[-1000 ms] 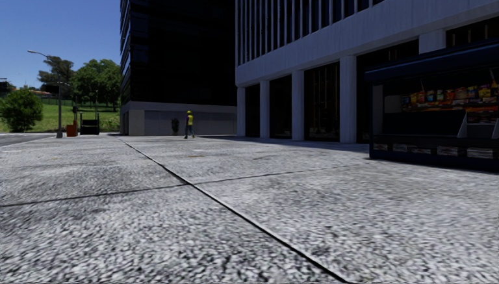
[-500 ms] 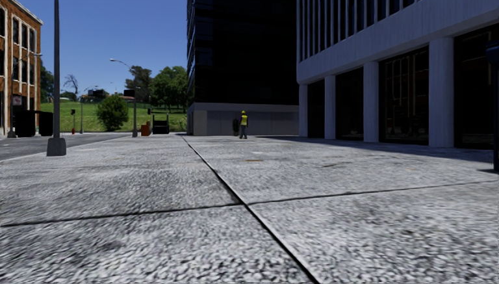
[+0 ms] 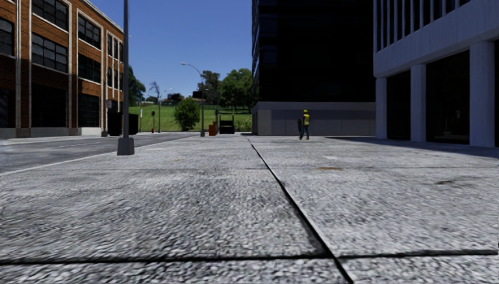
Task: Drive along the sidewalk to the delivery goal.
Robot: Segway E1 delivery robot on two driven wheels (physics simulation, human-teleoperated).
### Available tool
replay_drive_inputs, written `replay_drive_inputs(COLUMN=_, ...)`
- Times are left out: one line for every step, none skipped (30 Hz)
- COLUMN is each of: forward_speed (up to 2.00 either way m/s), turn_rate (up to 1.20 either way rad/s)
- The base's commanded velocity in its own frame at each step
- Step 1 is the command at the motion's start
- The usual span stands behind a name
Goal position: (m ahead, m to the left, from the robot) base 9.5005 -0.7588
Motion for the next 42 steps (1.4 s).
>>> replay_drive_inputs(forward_speed=2.0, turn_rate=0.61)
replay_drive_inputs(forward_speed=2.0, turn_rate=0.61)
replay_drive_inputs(forward_speed=2.0, turn_rate=0.61)
replay_drive_inputs(forward_speed=2.0, turn_rate=0.61)
replay_drive_inputs(forward_speed=2.0, turn_rate=0.61)
replay_drive_inputs(forward_speed=2.0, turn_rate=0.61)
replay_drive_inputs(forward_speed=2.0, turn_rate=0.61)
replay_drive_inputs(forward_speed=2.0, turn_rate=0.61)
replay_drive_inputs(forward_speed=2.0, turn_rate=0.61)
replay_drive_inputs(forward_speed=2.0, turn_rate=0.57)
replay_drive_inputs(forward_speed=2.0, turn_rate=0.0)
replay_drive_inputs(forward_speed=2.0, turn_rate=0.0)
replay_drive_inputs(forward_speed=2.0, turn_rate=0.0)
replay_drive_inputs(forward_speed=2.0, turn_rate=0.0)
replay_drive_inputs(forward_speed=2.0, turn_rate=0.0)
replay_drive_inputs(forward_speed=2.0, turn_rate=0.0)
replay_drive_inputs(forward_speed=2.0, turn_rate=0.0)
replay_drive_inputs(forward_speed=2.0, turn_rate=0.0)
replay_drive_inputs(forward_speed=2.0, turn_rate=0.0)
replay_drive_inputs(forward_speed=2.0, turn_rate=0.0)
replay_drive_inputs(forward_speed=2.0, turn_rate=0.0)
replay_drive_inputs(forward_speed=2.0, turn_rate=0.0)
replay_drive_inputs(forward_speed=2.0, turn_rate=0.0)
replay_drive_inputs(forward_speed=2.0, turn_rate=0.0)
replay_drive_inputs(forward_speed=2.0, turn_rate=0.0)
replay_drive_inputs(forward_speed=2.0, turn_rate=0.0)
replay_drive_inputs(forward_speed=2.0, turn_rate=0.0)
replay_drive_inputs(forward_speed=2.0, turn_rate=0.0)
replay_drive_inputs(forward_speed=2.0, turn_rate=0.0)
replay_drive_inputs(forward_speed=2.0, turn_rate=0.0)
replay_drive_inputs(forward_speed=2.0, turn_rate=0.0)
replay_drive_inputs(forward_speed=2.0, turn_rate=0.0)
replay_drive_inputs(forward_speed=2.0, turn_rate=0.0)
replay_drive_inputs(forward_speed=2.0, turn_rate=0.0)
replay_drive_inputs(forward_speed=2.0, turn_rate=0.0)
replay_drive_inputs(forward_speed=2.0, turn_rate=0.0)
replay_drive_inputs(forward_speed=2.0, turn_rate=-0.39)
replay_drive_inputs(forward_speed=2.0, turn_rate=-0.84)
replay_drive_inputs(forward_speed=2.0, turn_rate=-0.96)
replay_drive_inputs(forward_speed=2.0, turn_rate=-1.2)
replay_drive_inputs(forward_speed=2.0, turn_rate=-1.2)
replay_drive_inputs(forward_speed=2.0, turn_rate=-1.2)
